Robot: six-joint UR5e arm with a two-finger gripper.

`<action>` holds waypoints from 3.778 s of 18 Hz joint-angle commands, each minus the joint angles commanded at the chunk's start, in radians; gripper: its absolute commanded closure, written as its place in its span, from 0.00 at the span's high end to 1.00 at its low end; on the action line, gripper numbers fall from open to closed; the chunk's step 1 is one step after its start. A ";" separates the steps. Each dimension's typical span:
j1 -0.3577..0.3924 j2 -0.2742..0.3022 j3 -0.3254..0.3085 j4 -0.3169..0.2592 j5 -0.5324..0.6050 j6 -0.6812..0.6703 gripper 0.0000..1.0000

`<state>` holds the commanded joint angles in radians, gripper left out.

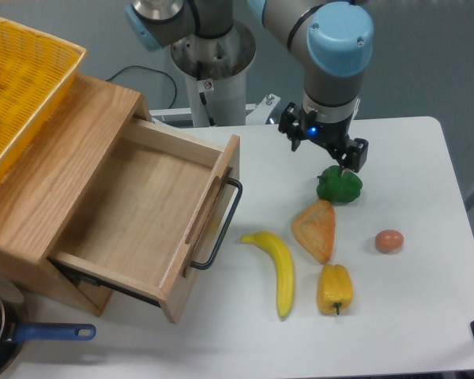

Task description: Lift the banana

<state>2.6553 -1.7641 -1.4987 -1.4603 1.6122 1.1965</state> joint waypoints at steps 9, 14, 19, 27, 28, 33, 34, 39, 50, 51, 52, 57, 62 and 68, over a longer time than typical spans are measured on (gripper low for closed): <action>0.015 -0.005 -0.009 0.005 -0.032 -0.028 1.00; 0.014 -0.012 -0.051 0.092 -0.035 -0.149 1.00; 0.028 -0.040 -0.041 0.121 -0.038 -0.314 1.00; 0.011 -0.120 -0.044 0.187 -0.061 -0.630 1.00; 0.006 -0.133 -0.038 0.187 -0.067 -0.662 1.00; -0.017 -0.163 -0.035 0.186 -0.097 -0.706 1.00; -0.018 -0.169 -0.035 0.186 -0.100 -0.716 1.00; -0.031 -0.216 -0.032 0.201 -0.101 -0.782 1.00; -0.057 -0.275 -0.018 0.336 -0.101 -0.779 1.00; -0.061 -0.278 -0.018 0.339 -0.101 -0.779 1.00; -0.063 -0.284 -0.018 0.345 -0.101 -0.779 1.00; -0.078 -0.298 -0.026 0.347 -0.103 -0.782 1.00; -0.086 -0.321 -0.025 0.348 -0.123 -0.778 1.00; -0.087 -0.341 -0.026 0.356 -0.123 -0.779 1.00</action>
<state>2.5679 -2.1046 -1.5248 -1.1045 1.4895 0.4172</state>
